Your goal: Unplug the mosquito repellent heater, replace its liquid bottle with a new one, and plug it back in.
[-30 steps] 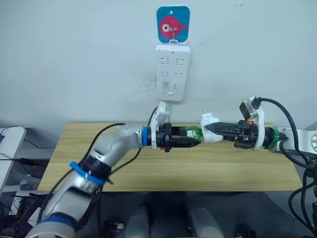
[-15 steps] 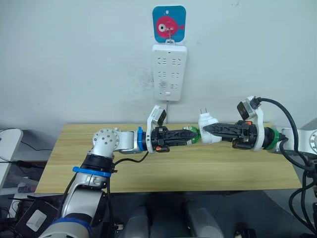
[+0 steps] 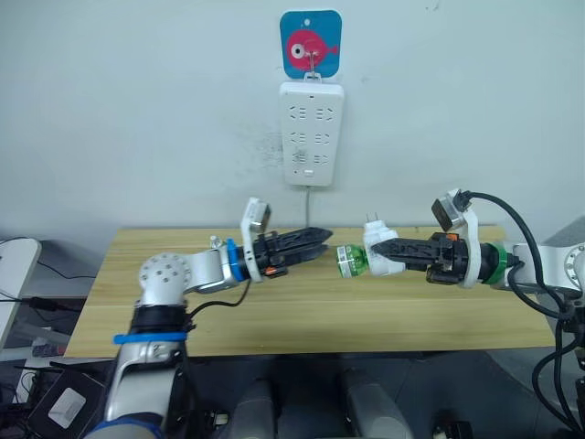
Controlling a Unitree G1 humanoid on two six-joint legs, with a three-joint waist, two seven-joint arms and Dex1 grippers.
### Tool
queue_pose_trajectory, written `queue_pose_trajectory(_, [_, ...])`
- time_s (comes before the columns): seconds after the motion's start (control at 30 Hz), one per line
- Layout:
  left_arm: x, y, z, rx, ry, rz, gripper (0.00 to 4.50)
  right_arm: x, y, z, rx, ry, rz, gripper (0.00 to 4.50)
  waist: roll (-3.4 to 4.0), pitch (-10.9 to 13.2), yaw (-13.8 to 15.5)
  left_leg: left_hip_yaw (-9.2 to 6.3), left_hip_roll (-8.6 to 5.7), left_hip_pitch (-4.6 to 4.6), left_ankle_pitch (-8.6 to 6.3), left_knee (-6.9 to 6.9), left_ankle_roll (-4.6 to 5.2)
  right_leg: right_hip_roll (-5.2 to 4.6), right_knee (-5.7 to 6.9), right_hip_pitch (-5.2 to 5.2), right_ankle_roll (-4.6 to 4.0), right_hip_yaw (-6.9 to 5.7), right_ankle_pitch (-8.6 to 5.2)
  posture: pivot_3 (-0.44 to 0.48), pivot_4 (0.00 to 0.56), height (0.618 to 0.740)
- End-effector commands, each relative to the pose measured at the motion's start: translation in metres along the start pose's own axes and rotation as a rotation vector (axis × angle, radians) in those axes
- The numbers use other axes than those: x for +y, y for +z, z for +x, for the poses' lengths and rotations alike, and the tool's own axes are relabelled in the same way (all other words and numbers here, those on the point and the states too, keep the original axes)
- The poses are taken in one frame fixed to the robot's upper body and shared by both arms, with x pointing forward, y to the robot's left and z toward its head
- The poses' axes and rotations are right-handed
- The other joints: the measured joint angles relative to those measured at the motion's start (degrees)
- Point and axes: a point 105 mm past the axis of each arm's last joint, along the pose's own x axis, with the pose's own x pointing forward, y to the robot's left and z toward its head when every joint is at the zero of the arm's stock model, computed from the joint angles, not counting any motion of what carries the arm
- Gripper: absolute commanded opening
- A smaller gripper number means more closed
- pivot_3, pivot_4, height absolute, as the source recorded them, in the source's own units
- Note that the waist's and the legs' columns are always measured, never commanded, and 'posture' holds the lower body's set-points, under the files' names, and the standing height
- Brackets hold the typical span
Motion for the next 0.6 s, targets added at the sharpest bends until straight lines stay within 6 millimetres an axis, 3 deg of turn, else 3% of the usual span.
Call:
queue_pose_trajectory(0.03, [-0.023,-0.002,-0.013,0.017,0.024,0.284,4.50,0.006,0.024,-0.010,-0.110,0.007,-0.017,2.99,-0.01,0.01,0.09,0.03,0.01,0.00,0.00,-0.01,0.00,0.00,-0.01,-0.01,-0.01,0.03,0.01,-0.089,0.203,0.740])
queue_pose_trajectory(0.13, [-0.001,-0.023,-0.019,0.144,0.221,0.911,4.50,0.003,0.029,-0.013,-0.131,-0.007,-0.002,2.99,0.02,-0.01,0.53,0.32,-0.05,0.11,-0.01,-0.14,-0.01,-0.13,-0.09,0.01,-0.03,0.34,0.02,-0.073,0.203,0.740])
queue_pose_trajectory(0.23, [-0.004,-0.024,-0.013,0.165,0.176,1.625,4.50,0.005,0.027,-0.007,-0.112,0.004,-0.004,2.99,-0.03,0.02,1.41,0.56,-0.13,0.19,0.00,-0.25,0.00,-0.27,-0.16,-0.01,-0.05,0.56,0.03,-0.066,0.207,0.740])
queue_pose_trajectory(0.33, [-0.017,-0.018,0.004,0.042,0.090,2.131,4.50,0.007,0.025,0.000,-0.097,0.025,-0.007,2.99,-0.06,0.04,2.86,0.62,-0.11,0.16,0.00,-0.18,0.02,-0.31,-0.22,-0.03,-0.05,0.62,0.04,-0.063,0.209,0.740])
queue_pose_trajectory(0.43, [-0.021,-0.014,0.019,-0.051,0.007,2.357,4.50,0.010,0.024,0.003,-0.082,0.036,-0.013,2.99,-0.06,0.04,3.54,0.69,-0.16,0.07,0.02,-0.01,0.12,-0.36,-0.24,-0.02,0.13,0.70,0.16,-0.064,0.209,0.740])
queue_pose_trajectory(0.6, [-0.017,-0.013,0.042,-0.125,-0.064,2.448,4.50,0.014,0.024,0.007,-0.065,0.052,-0.023,2.99,-0.06,0.04,3.00,0.83,-0.16,0.05,-0.15,0.03,0.46,-0.42,-0.33,-0.04,0.38,0.92,0.30,-0.072,0.210,0.740])
